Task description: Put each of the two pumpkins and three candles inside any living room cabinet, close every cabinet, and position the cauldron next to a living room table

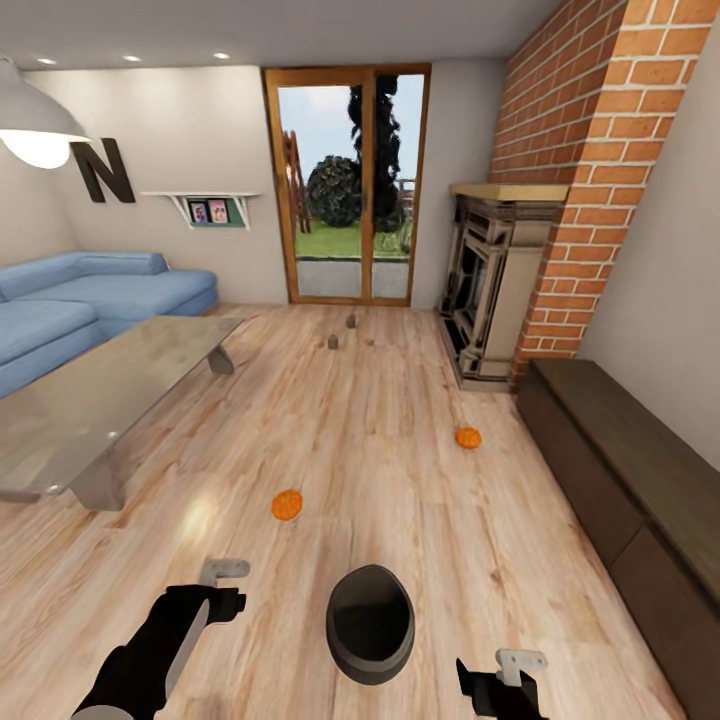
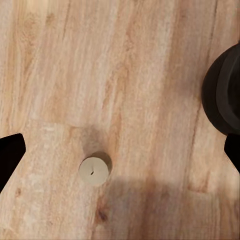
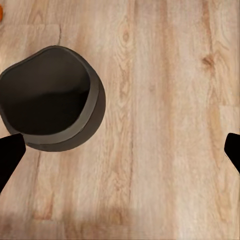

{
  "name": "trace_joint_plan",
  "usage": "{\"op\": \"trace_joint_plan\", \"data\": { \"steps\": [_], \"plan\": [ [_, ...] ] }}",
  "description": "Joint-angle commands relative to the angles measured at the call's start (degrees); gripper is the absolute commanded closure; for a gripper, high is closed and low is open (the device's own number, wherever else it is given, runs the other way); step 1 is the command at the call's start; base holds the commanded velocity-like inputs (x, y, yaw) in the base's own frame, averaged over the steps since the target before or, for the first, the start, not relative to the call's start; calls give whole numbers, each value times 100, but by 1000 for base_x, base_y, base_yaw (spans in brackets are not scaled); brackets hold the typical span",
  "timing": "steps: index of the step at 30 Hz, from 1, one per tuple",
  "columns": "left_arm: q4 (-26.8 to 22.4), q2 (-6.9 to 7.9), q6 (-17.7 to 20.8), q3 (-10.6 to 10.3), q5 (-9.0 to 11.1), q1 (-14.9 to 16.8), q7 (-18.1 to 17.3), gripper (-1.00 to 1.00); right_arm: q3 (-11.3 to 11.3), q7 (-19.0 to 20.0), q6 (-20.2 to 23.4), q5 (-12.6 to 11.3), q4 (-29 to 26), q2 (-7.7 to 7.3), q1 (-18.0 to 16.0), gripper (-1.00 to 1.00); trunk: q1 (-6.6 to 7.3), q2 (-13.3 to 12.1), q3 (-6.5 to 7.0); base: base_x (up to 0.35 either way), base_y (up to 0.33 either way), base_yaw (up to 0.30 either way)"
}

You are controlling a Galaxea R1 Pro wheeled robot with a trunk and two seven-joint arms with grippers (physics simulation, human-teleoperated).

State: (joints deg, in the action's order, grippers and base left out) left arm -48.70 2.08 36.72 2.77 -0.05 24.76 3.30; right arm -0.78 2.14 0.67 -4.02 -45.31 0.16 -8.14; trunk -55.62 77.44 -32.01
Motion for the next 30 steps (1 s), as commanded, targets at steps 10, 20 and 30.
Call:
{"op": "trace_joint_plan", "data": {
  "steps": [10,20,30],
  "plan": [
    [-63,3,42,4,5,2,4,-100,-10,40,-39,-52,-29,2,1,-100,-3,3,-6,286,-54,0],
    [-78,3,46,4,13,2,-3,-100,-2,33,-1,-44,-24,6,-3,-100,-3,3,-6,92,-115,0],
    [-83,3,59,12,57,2,-11,-100,529,101,1221,-80,-139,43,-2,-100,-3,3,-6,2,-3,0]
  ]
}}
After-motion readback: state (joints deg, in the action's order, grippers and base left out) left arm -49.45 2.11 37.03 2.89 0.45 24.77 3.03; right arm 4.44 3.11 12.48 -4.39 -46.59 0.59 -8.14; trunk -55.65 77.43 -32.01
